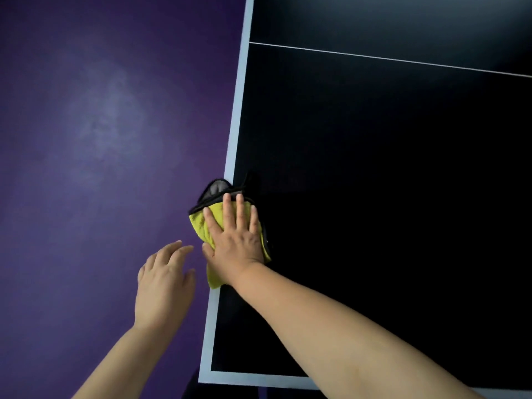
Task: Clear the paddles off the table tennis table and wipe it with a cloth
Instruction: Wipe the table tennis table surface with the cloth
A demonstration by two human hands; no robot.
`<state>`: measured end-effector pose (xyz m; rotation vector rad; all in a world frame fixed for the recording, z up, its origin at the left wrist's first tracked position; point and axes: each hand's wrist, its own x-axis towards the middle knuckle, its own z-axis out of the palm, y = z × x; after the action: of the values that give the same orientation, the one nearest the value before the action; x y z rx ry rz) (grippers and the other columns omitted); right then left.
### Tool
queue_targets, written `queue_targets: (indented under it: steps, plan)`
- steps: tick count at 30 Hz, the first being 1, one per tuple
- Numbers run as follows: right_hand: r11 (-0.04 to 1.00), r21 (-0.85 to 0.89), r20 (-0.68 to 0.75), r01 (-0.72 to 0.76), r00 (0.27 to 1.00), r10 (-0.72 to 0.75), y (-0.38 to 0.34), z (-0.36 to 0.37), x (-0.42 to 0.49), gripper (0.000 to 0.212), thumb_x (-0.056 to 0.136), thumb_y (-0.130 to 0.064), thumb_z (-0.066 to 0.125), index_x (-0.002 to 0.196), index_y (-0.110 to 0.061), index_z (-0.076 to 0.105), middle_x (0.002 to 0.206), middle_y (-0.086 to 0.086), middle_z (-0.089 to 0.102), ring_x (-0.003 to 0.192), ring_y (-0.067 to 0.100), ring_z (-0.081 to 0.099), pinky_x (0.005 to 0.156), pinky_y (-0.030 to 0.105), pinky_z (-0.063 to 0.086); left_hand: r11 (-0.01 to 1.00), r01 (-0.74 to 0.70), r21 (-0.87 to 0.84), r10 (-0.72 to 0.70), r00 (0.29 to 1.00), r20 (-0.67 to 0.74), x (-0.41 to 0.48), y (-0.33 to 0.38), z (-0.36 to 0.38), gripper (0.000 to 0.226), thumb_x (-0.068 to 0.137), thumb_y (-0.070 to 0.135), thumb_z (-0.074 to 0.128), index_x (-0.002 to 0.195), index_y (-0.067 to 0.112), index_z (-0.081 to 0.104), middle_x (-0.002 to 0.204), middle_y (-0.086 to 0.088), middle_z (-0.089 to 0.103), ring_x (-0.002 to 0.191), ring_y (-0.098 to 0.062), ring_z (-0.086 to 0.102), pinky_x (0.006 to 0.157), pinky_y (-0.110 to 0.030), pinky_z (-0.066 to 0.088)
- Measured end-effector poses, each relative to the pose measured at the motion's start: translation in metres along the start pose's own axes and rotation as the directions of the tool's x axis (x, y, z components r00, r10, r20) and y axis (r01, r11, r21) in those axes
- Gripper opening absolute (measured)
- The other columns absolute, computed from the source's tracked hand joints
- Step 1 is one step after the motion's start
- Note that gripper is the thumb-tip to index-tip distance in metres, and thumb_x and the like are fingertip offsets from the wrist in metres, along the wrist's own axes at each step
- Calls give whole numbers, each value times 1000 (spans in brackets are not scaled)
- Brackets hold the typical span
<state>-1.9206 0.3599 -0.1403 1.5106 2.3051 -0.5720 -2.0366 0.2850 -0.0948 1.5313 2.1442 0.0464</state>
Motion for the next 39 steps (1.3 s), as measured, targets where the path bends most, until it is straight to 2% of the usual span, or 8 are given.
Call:
queue_targets:
  steps: [3,6,11,16,21,30,36,39]
  plan:
    - [990,-76,-5,116,993,-117,12,-12,20,69,98,-50,35,156,-31,3,162,10,-16,147,33,-20,118,53,-11,1000,-13,7,13,1000,2,5,5,0,47,78,6,69,123,11,61,131,-9,55,119,-35,47,99,-48,34]
    - [987,-64,-52,150,987,-153,42,-21,30,64,99,-46,33,155,-35,3,164,4,-11,149,27,-15,120,49,-8,999,-39,9,39,999,-9,12,24,3,46,78,6,68,124,11,60,132,-9,54,120,-34,46,100,-47,33]
    - [998,30,-151,-49,987,53,126,-28,15,66,99,-45,31,154,-37,-4,164,2,-12,150,25,-14,120,46,-9,992,-121,16,122,993,-6,24,79,18,42,86,13,61,128,15,56,137,-4,49,126,-28,40,106,-43,27]
    - [955,107,-198,-278,935,294,250,-30,-23,65,99,-50,27,153,-38,-7,164,3,-12,150,25,-13,121,46,-6,969,-247,21,247,969,23,34,157,48,43,82,12,64,125,12,59,134,-8,52,124,-31,42,105,-45,29]
    - [850,195,-226,-488,821,524,372,-26,-67,67,97,-49,29,154,-39,-4,164,2,-8,150,24,-11,121,44,-5,916,-399,36,398,917,36,42,248,85,48,77,28,48,122,16,61,132,-4,53,124,-29,42,106,-46,28]
    - [634,288,-220,-718,594,774,539,-14,-134,67,96,-51,27,155,-35,1,164,2,-5,151,22,-7,121,43,-1,798,-602,22,600,798,47,55,373,146,42,77,24,54,118,22,64,132,-7,53,125,-28,39,105,-46,27]
    - [391,413,-122,-822,376,919,580,-28,-126,65,99,-50,29,155,-36,-2,164,4,-7,150,25,-10,120,46,-3,795,-606,-2,606,795,-22,73,383,144,43,77,25,54,119,22,63,133,-8,52,128,-27,36,107,-47,25]
    - [374,419,-105,-827,365,925,559,-34,-110,64,99,-49,27,155,-36,-2,164,6,-7,150,27,-11,119,46,-4,822,-570,-14,568,821,-50,82,358,135,43,77,25,55,120,21,63,133,-10,52,128,-28,34,106,-49,26]
